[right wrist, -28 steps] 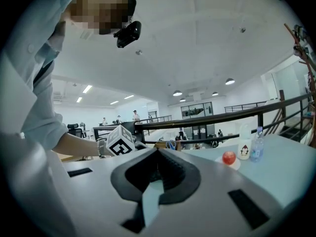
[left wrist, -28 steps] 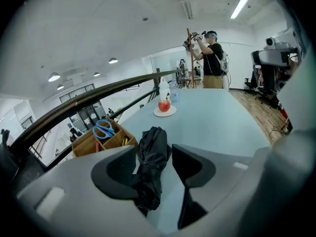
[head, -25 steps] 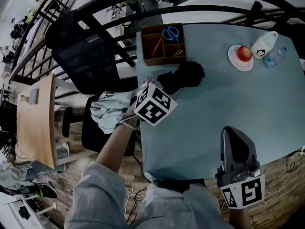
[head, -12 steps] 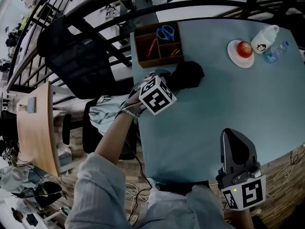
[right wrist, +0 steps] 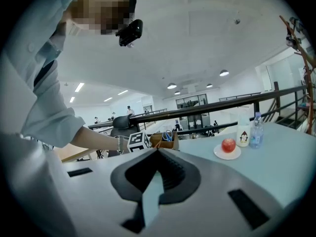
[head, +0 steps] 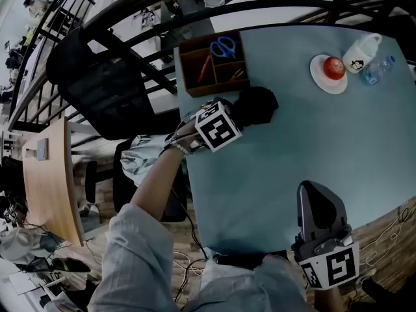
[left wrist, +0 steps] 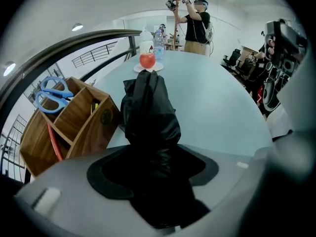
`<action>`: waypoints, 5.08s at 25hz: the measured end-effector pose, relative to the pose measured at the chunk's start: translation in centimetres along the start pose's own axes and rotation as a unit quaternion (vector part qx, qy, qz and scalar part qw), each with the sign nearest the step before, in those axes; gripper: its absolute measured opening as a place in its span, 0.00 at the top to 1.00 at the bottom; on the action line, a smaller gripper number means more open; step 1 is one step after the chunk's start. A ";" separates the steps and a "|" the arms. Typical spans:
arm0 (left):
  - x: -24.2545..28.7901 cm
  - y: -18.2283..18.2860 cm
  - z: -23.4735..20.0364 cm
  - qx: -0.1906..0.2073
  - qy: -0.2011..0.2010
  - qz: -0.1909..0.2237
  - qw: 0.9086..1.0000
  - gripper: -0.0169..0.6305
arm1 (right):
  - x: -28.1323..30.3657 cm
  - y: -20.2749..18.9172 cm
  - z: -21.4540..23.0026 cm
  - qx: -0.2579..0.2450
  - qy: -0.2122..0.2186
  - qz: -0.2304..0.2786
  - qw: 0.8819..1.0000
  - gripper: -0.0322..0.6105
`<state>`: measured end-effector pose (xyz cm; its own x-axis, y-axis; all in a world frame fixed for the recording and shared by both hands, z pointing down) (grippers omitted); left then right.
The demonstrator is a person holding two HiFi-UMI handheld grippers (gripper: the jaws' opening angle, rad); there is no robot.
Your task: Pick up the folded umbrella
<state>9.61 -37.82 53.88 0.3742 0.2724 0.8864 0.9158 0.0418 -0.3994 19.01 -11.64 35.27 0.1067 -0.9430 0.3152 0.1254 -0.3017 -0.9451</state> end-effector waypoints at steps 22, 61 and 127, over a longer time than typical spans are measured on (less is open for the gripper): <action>2.1 -0.2 -2.3 -0.035 -0.050 -0.016 0.998 0.52 | 0.5 0.3 0.1 0.007 -0.030 0.001 1.000 0.95; -11.0 3.2 12.4 -0.149 0.140 0.269 0.941 0.54 | -13.0 1.3 4.9 -0.023 0.041 0.072 0.996 0.95; -23.3 -1.5 45.2 -0.136 0.265 0.549 0.781 0.54 | -20.2 6.8 -1.7 -0.068 0.143 0.188 0.969 0.95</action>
<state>-7.06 -0.75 23.29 0.8975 -0.4388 0.0447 -0.0304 -0.1627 -0.9862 16.04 5.14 22.28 -0.1616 -0.9842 -0.0729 -0.0031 0.0744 -0.9972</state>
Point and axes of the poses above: the fingertips, and each gripper's own axes: x forward along the fingers, z to its right, y out of its top, the point moved 8 cm from there along -x, backward along the fingers, and after that the axes turned 15 degrees about -y, right-handed, at the moved point
